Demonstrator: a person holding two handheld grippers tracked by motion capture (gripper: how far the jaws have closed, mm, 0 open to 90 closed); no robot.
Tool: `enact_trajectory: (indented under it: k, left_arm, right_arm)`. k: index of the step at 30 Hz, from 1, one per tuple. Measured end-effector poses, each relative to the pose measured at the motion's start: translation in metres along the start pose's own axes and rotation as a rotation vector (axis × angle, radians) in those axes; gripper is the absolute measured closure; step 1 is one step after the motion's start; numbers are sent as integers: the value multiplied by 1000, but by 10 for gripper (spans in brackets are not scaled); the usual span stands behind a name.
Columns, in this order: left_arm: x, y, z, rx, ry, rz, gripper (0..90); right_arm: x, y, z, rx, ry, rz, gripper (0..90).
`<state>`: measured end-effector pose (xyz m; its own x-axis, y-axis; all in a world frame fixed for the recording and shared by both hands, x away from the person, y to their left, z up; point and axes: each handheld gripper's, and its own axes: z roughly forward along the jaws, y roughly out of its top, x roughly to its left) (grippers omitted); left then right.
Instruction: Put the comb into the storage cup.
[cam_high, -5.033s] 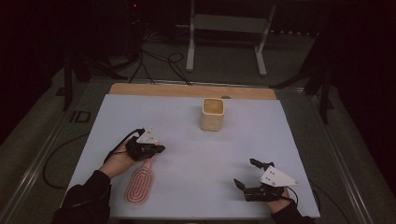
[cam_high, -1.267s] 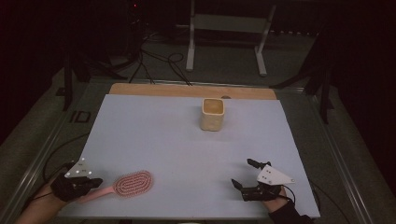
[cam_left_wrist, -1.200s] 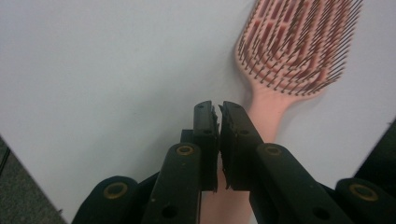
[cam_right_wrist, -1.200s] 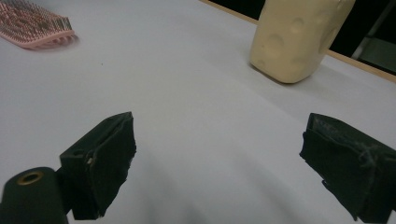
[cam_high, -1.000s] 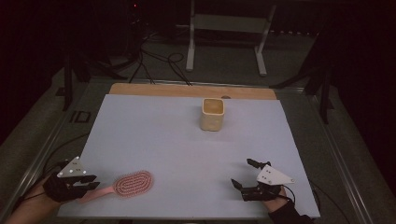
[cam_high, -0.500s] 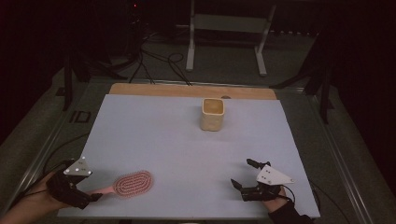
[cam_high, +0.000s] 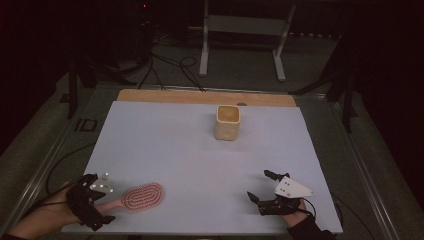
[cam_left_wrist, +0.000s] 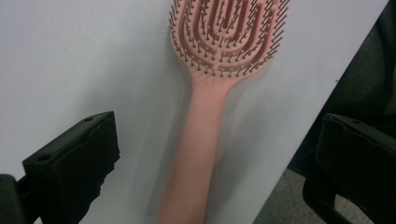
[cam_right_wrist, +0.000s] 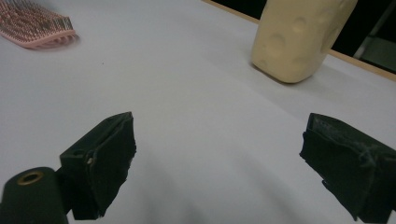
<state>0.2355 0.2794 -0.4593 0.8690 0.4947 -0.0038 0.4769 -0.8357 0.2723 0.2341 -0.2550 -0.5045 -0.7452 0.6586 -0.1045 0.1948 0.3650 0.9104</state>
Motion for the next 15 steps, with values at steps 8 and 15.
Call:
enact_trajectory:
  k: [8, 15]
  left_arm:
    - [2, 9, 8, 48, -12, 29, 0]
    - [1, 17, 16, 96, 17, 55, 81]
  right_arm:
    - [0, 0, 0, -4, 0, -3, 96]
    - [-1, 0, 0, -2, 1, -1, 96]
